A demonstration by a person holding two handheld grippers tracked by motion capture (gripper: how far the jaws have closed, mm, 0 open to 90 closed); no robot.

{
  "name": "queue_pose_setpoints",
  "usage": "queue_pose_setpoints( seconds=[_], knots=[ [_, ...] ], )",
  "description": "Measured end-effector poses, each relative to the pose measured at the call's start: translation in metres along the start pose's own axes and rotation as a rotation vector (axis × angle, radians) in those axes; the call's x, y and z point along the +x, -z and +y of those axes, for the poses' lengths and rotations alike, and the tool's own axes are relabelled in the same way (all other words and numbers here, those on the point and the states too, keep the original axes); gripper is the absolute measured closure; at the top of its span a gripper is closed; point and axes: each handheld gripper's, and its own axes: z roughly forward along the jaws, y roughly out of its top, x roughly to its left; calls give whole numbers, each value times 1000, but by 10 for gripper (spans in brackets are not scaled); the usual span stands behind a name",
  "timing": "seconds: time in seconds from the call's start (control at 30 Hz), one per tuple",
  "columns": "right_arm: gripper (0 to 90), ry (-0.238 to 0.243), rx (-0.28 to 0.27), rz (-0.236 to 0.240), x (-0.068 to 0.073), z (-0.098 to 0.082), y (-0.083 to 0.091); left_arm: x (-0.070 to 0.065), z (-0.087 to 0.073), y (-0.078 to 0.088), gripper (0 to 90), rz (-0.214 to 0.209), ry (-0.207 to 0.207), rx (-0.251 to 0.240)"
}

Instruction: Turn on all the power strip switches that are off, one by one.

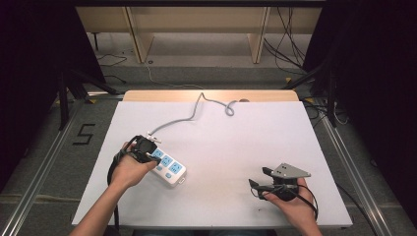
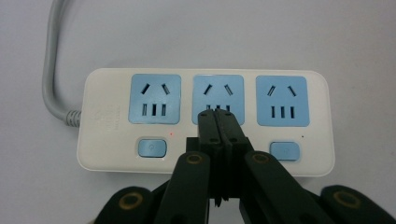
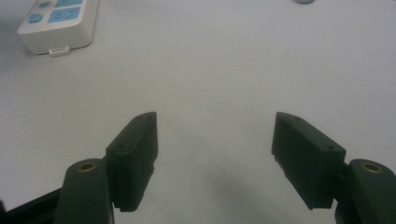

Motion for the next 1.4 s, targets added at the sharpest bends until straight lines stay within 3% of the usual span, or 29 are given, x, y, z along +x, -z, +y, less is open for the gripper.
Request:
queue_pose_setpoints(
  seconds=[1.4],
  knots=[
    [326, 1, 0, -1, 0, 0, 0, -30, 3, -6, 897, -55, -77, 40]
  ],
)
